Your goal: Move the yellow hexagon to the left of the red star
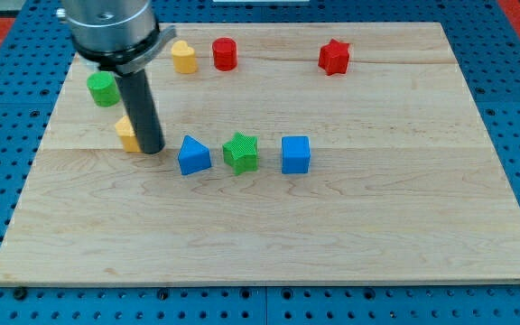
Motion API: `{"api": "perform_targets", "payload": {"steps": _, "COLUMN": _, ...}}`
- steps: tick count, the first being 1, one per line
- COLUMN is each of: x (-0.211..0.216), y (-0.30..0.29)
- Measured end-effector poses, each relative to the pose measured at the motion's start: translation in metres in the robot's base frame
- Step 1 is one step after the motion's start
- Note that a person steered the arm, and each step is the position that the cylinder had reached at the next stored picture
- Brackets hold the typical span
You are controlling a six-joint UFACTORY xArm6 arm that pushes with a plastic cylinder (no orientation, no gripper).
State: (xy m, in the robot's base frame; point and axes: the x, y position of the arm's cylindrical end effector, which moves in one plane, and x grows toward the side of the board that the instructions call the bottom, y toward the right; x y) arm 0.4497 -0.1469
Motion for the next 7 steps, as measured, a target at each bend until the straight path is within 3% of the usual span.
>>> {"api": "perform_targets", "payload": {"steps": 1, "x": 0.016, "y": -0.022}}
{"api": "perform_targets", "payload": {"steps": 2, "x": -0.021, "y": -0.042}}
{"api": "perform_targets", "payload": {"steps": 4, "x": -0.053, "y": 0.074}}
{"api": "perform_targets", "payload": {"steps": 5, "x": -0.053, "y": 0.072}}
{"api": "perform_targets", "payload": {"steps": 6, "x": -0.061, "y": -0.016}}
{"api": "perform_targets", "payload": {"steps": 7, "x": -0.069, "y": -0.029}}
